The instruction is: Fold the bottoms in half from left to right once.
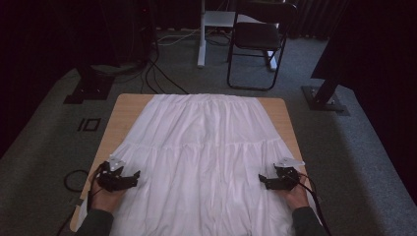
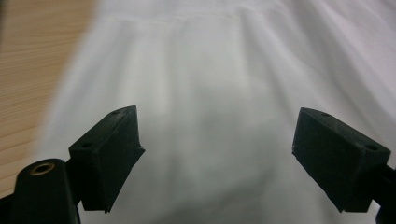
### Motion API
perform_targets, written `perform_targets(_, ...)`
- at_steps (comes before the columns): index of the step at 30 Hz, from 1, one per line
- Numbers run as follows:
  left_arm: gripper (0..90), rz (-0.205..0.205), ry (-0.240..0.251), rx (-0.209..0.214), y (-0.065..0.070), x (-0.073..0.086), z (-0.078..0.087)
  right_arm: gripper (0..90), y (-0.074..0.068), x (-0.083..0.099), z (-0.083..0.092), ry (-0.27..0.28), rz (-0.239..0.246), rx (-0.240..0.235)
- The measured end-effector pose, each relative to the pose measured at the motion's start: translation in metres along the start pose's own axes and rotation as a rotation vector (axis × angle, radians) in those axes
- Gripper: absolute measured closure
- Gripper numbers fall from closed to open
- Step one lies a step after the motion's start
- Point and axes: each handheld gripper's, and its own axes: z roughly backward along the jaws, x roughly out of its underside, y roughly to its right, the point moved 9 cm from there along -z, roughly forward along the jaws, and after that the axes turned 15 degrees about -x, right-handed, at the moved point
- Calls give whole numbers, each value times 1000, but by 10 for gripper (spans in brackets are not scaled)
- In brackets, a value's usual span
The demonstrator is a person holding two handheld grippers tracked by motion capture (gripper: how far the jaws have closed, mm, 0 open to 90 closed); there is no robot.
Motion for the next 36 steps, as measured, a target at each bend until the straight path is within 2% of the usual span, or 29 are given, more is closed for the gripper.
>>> perform_targets(1,142,25,-5,-6,-8,2,1,142,0,0,0,0,-1,0)
perform_targets(2,75,58,-32,-22,-21,7,-1,149,0,0,1,2,-3,2)
perform_targets(3,58,58,-32,-22,-21,7,-1,149,0,0,1,2,-3,2)
perform_targets(4,22,85,-68,-36,-34,16,-6,149,0,1,1,2,-4,3)
perform_targets(7,22,105,-81,-40,-42,21,-9,149,0,1,1,2,-3,2)
perform_targets(8,22,143,-97,-57,-53,29,-16,149,0,1,1,2,-4,3)
perform_targets(9,21,142,-107,-60,-55,32,-19,149,0,1,1,2,-4,3)
perform_targets(10,20,139,-117,-66,-56,35,-21,149,0,1,1,2,-3,3)
perform_targets(11,20,128,-130,-53,-54,37,-23,149,0,1,1,2,-4,2)
perform_targets(13,10,114,-125,-34,-49,36,-24,149,0,1,1,2,-3,2)
perform_targets(16,10,134,-98,42,-40,33,-22,149,0,1,1,2,-2,2)
perform_targets(18,10,77,-108,9,-36,35,-21,149,-1,1,1,3,-2,-1)
perform_targets(19,11,59,-101,13,-32,35,-20,150,-1,1,2,3,-2,-3)
perform_targets(20,17,57,-101,14,-30,35,-18,160,-1,2,2,2,-3,-1)
perform_targets(21,49,59,-102,15,-29,34,-16,221,-2,2,4,-11,-10,-2)
perform_targets(22,99,65,-95,11,-29,33,-14,392,-4,2,9,-37,-26,-6)
perform_targets(23,204,76,-85,6,-31,32,-12,476,-5,0,16,-35,-24,-17)
perform_targets(24,334,76,-75,10,-32,32,-10,469,-5,-4,25,-8,-14,-5)
perform_targets(25,458,74,-70,18,-32,32,-9,444,-1,-6,34,10,-21,39)
perform_targets(27,632,70,-73,29,-33,32,-7,364,12,-5,51,5,-32,155)
perform_targets(28,693,68,-73,34,-32,32,-7,316,18,-1,56,-9,-41,190)
perform_targets(30,777,48,-74,36,-31,32,-6,259,29,7,63,-8,-76,230)
perform_targets(32,832,8,-71,10,-31,31,-6,197,36,16,65,-10,-110,248)
perform_targets(34,847,-16,-74,-24,-35,31,-7,149,41,22,65,-29,-133,255)
perform_targets(36,856,-36,-88,-69,-43,31,-9,139,46,29,62,-46,-166,242)
